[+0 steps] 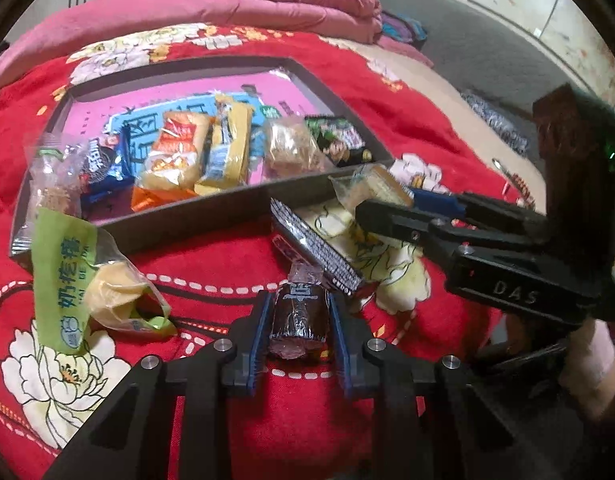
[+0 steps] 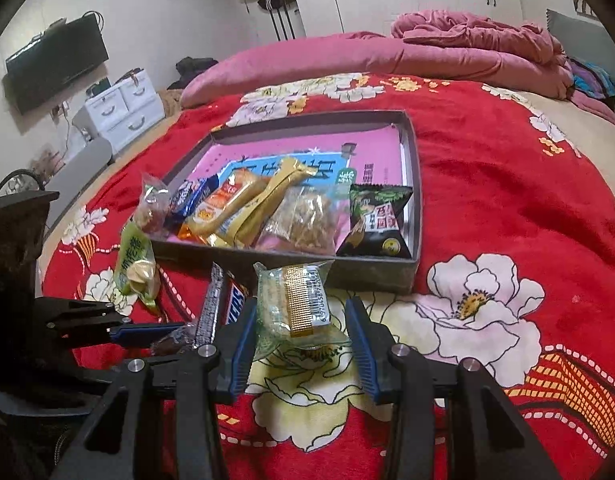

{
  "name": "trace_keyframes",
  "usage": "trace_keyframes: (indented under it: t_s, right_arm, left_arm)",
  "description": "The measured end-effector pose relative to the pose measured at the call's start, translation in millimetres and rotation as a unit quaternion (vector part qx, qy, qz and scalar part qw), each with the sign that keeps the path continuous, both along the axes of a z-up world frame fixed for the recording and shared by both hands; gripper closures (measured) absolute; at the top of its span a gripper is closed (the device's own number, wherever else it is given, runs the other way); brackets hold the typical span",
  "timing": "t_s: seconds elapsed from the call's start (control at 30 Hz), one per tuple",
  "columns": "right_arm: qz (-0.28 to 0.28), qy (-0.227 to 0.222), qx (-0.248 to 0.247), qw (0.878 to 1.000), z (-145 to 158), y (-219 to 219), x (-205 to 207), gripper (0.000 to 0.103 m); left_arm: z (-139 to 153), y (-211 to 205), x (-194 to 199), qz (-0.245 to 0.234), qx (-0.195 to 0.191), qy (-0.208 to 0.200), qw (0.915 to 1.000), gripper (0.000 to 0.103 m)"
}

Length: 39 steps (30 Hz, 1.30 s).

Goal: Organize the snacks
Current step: 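Grasp the foil-wrapped chocolate with the left gripper while the right grasps the clear cracker packet, then lift the chocolate with the left gripper while the right carries the cracker packet toward the tray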

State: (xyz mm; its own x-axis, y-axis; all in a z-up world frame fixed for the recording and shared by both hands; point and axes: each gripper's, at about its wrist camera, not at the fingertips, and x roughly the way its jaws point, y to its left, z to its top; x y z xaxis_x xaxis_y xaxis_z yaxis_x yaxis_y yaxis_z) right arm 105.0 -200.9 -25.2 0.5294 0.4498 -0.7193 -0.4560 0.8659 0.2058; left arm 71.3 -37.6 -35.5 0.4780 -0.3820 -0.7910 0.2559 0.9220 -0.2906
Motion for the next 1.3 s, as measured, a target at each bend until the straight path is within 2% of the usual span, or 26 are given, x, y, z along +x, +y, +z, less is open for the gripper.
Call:
trace_keyframes:
  t_s: [0.27, 0.5, 0.73, 1.3]
  right_arm:
    - [-0.002, -0.006, 0.012, 1.0, 5, 0, 1, 0.059]
    - [-0.003, -0.016, 0.022, 1.0, 10, 1, 0, 0.059]
    - [0.001, -0.023, 0.024, 0.999, 14, 4, 0, 0.059]
    - [-0.013, -0.037, 0.045, 0.998, 24, 1, 1, 0.059]
  left_arm:
    - [12, 13, -1, 0.021, -0.023, -0.016, 0.9994, 0.074]
    - [19, 19, 0, 0.036, -0.022, -0.03, 0.9987, 0.074]
    - [29, 26, 0, 0.046, -0.046, -0.044, 0.9969, 0.074]
    - [39, 39, 3, 0.079, -0.048, -0.067, 0.9934, 0.075]
